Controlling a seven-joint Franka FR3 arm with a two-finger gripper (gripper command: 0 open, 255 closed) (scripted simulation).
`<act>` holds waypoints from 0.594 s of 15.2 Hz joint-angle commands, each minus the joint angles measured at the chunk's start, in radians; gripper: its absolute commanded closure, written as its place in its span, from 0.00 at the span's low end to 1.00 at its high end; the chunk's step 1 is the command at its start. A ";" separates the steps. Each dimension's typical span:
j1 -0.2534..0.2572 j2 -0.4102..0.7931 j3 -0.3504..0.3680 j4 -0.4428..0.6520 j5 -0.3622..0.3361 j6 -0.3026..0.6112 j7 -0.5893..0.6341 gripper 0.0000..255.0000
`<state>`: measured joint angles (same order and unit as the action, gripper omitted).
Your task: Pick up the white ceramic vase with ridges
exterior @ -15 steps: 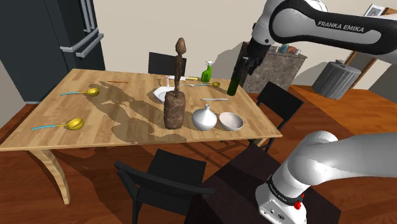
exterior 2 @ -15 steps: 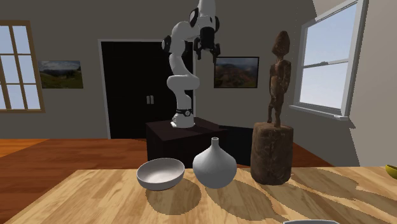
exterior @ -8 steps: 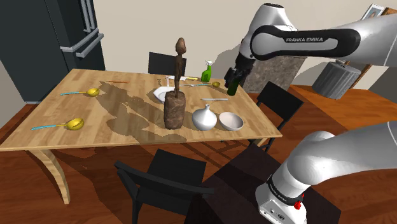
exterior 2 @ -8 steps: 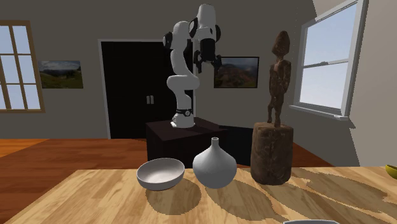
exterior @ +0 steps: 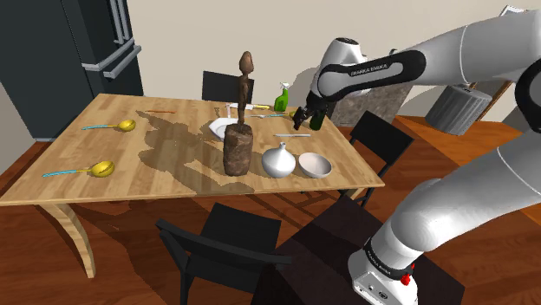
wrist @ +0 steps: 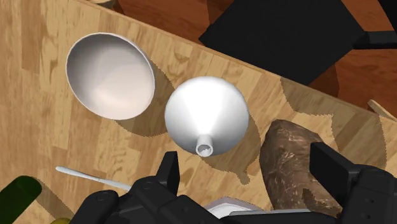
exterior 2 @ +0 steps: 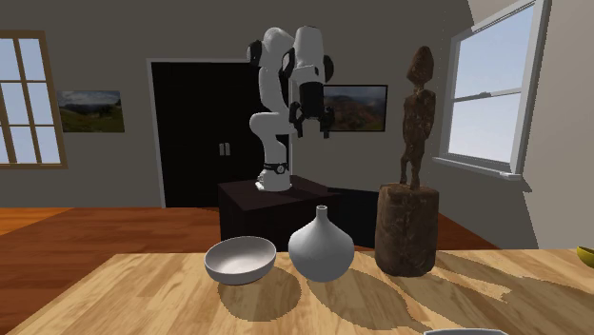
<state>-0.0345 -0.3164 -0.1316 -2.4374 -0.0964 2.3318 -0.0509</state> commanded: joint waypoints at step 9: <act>0.001 0.383 -0.053 0.124 0.146 0.264 -0.126 0.00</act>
<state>-0.0323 0.0151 -0.1820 -2.3429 0.0251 2.5733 -0.1573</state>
